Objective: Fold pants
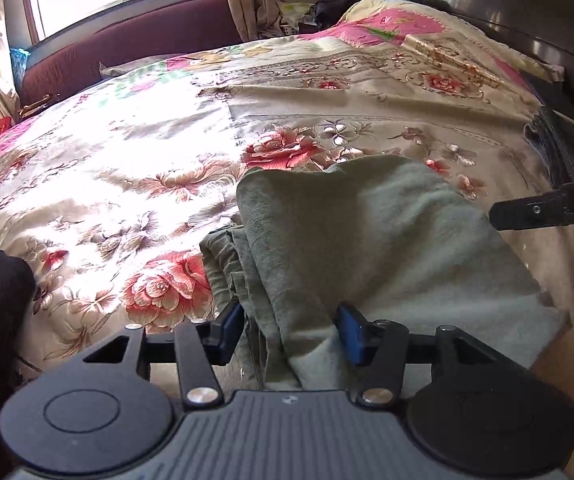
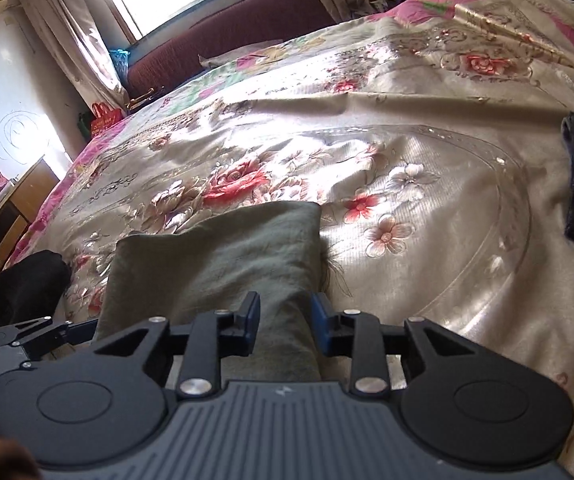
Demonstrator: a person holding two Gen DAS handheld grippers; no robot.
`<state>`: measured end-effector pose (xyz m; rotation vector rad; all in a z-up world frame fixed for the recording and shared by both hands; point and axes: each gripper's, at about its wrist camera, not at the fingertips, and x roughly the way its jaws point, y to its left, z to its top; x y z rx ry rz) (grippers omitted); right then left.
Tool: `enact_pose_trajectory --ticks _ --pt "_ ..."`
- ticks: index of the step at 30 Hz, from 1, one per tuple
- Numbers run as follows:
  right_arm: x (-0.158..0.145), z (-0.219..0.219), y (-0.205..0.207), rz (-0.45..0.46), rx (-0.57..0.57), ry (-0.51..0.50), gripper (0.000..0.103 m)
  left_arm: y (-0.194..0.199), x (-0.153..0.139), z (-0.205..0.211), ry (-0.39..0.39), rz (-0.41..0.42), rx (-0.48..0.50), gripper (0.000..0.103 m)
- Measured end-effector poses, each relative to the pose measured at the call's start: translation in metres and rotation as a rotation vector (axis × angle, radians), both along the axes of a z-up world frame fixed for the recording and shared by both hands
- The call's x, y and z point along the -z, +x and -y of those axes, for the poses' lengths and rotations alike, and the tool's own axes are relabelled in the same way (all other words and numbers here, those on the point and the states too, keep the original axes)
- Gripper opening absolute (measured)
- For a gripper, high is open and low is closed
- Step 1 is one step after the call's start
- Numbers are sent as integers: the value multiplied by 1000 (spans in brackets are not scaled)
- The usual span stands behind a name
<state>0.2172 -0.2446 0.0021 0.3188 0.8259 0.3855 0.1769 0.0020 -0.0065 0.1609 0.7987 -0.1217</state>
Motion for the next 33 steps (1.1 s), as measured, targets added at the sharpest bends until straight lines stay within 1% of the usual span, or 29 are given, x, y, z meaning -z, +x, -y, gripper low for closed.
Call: enact_pose_trajectory --ticks 2,5,9,12,14,18,20,24,26,29,33 --pt "-1 -1 -11 -16 -6 14 32 -8 -3 3 16 2 -6 69" --pt "0 -5 -28 -29 -14 28 36 -21 -11 6 8 7 -19 72" --pt "-1 -12 -44 -45 -22 69 37 -41 -21 12 26 31 -27 76" --pt "-9 -19 -60 -25 -38 68 37 -57 -29 13 33 50 -27 81" --pt "-13 -23 -68 -12 -51 63 37 -66 -33 15 36 65 -34 85" --pt "-20 -29 -84 2 -71 58 39 -81 -38 14 24 87 -46 89" --pt "-23 -32 -92 10 -77 51 40 -90 -40 14 21 99 -55 94" --pt "-26 -33 -108 37 -63 29 40 -109 -40 14 27 126 -76 98" --pt "-23 -32 -116 36 -51 27 40 -118 -38 11 18 128 -89 103" --pt "-15 -32 -128 19 -39 4 40 -129 -31 8 8 112 -106 103" --pt "-3 -30 -141 -9 -23 -11 40 -142 -18 7 18 86 -127 103"
